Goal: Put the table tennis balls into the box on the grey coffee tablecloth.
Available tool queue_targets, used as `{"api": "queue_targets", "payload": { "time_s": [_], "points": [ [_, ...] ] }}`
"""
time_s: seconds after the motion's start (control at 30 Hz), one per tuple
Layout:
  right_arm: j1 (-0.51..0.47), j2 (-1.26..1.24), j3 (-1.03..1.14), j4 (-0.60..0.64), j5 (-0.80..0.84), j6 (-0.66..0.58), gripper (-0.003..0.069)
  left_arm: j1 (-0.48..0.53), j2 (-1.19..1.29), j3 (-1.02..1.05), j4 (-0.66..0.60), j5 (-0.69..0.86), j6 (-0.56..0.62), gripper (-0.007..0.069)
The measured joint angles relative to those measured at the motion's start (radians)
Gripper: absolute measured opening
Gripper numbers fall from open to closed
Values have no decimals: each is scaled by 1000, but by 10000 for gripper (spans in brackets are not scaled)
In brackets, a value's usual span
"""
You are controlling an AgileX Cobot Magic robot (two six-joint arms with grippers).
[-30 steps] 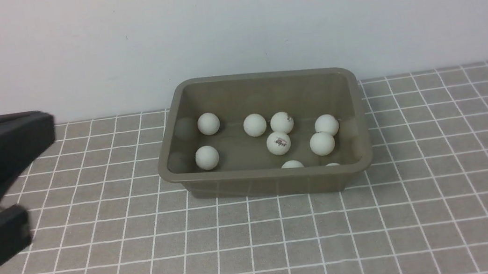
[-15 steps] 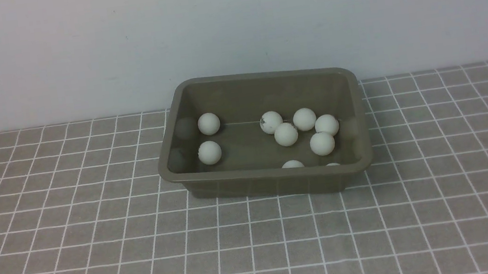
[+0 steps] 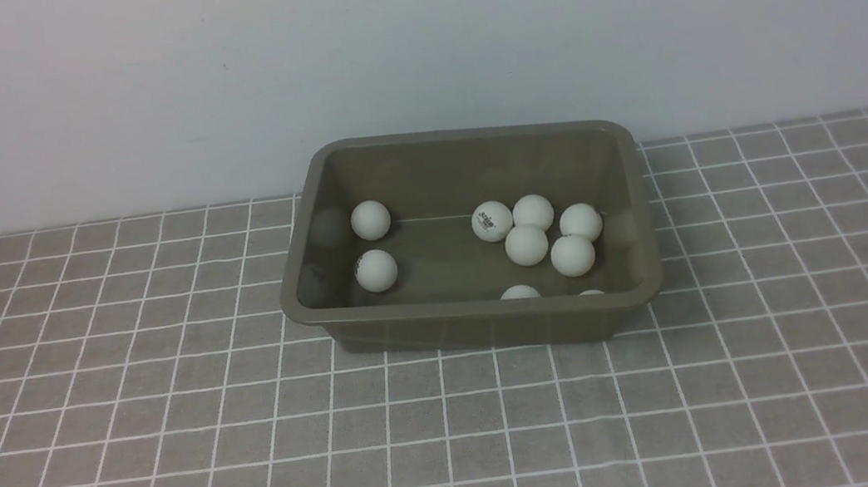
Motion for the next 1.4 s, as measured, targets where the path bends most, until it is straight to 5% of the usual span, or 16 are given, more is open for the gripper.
{"api": "queue_targets", "payload": {
  "time_s": [1.03,1.4],
  "points": [
    [-1,-6,6,-4,30,0,-13,17,0,0,-42,0,1,-5],
    [-30,-30,419,-39,205,0,-14,17,0,0,-43,0,1,-5]
  ]
}}
